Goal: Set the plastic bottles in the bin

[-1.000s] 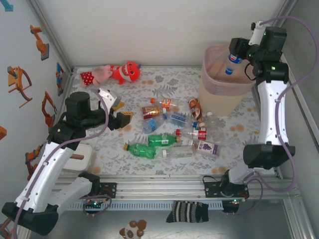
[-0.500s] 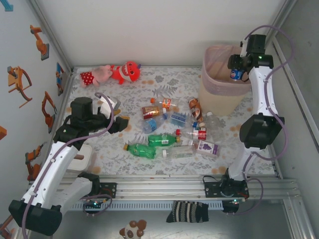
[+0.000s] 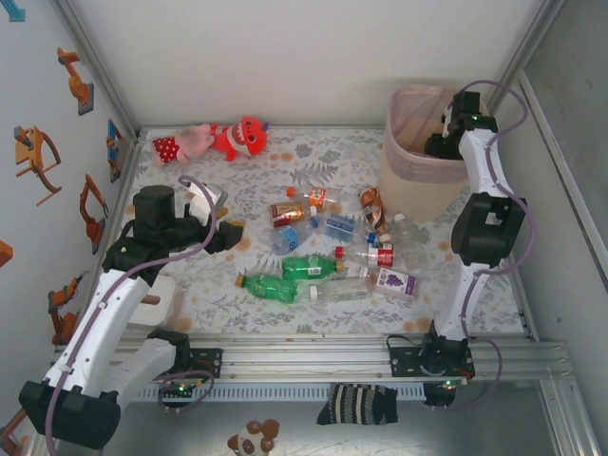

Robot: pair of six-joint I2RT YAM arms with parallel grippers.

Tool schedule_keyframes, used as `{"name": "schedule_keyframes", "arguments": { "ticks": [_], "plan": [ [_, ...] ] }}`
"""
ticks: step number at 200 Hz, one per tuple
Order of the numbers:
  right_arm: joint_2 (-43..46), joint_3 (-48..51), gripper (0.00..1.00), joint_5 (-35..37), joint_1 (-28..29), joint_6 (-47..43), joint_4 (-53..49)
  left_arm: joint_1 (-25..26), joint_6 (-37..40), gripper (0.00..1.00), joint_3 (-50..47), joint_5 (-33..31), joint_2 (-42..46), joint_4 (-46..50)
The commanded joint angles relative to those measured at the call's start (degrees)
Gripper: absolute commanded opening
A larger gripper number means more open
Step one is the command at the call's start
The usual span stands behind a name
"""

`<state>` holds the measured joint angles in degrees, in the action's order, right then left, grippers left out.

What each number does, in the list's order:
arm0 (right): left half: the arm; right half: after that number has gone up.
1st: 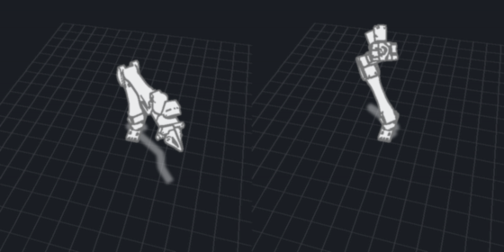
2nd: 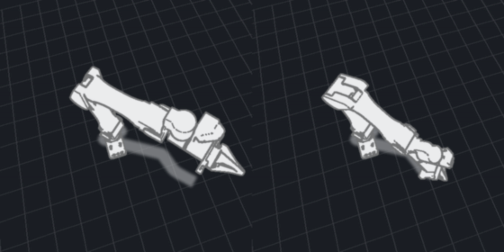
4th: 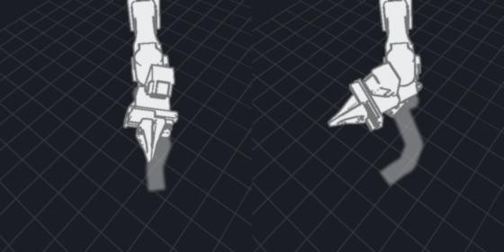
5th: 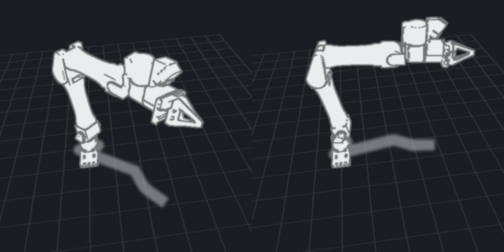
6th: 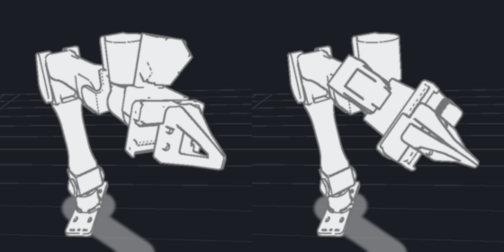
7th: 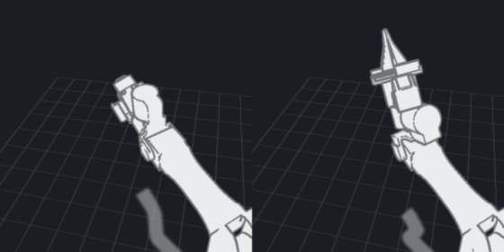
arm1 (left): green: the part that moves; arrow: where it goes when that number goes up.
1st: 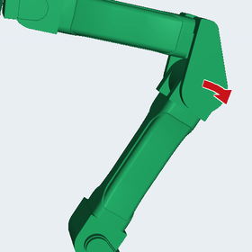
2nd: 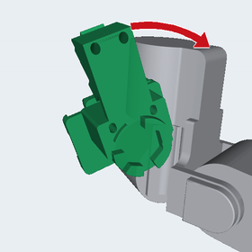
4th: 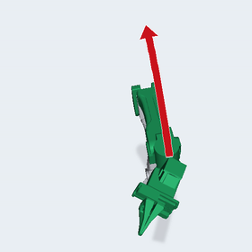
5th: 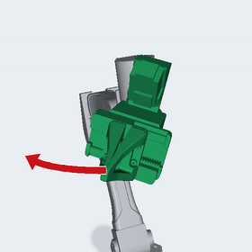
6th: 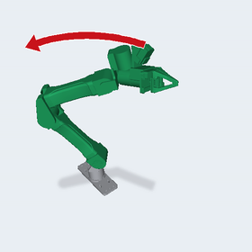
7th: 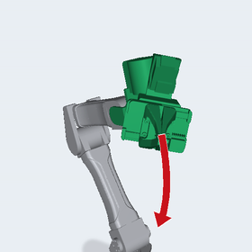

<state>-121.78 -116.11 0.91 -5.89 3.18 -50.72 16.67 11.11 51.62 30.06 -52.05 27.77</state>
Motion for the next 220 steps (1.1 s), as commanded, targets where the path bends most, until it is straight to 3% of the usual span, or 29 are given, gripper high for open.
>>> {"name": "schedule_keyframes", "arguments": {
  "ticks": [1, 76, 220],
  "plan": [
    [-2.46, 0.57, 0.54, -0.03, -0.53, 0.60, -2.01, -0.65, 0.84, 0.65, -0.46, 2.01, -0.23, -1.04],
    [1.19, -1.38, 0.75, -0.20, -0.49, 1.17, -4.41, -0.76, 0.22, 0.65, -0.31, 3.14, -0.54, -1.14],
    [23.35, -1.95, 0.77, -6.10, 0.70, 2.88, -6.81, -0.18, 9.36, 0.64, -1.54, 7.82, -2.49, 1.34]
  ]
}}
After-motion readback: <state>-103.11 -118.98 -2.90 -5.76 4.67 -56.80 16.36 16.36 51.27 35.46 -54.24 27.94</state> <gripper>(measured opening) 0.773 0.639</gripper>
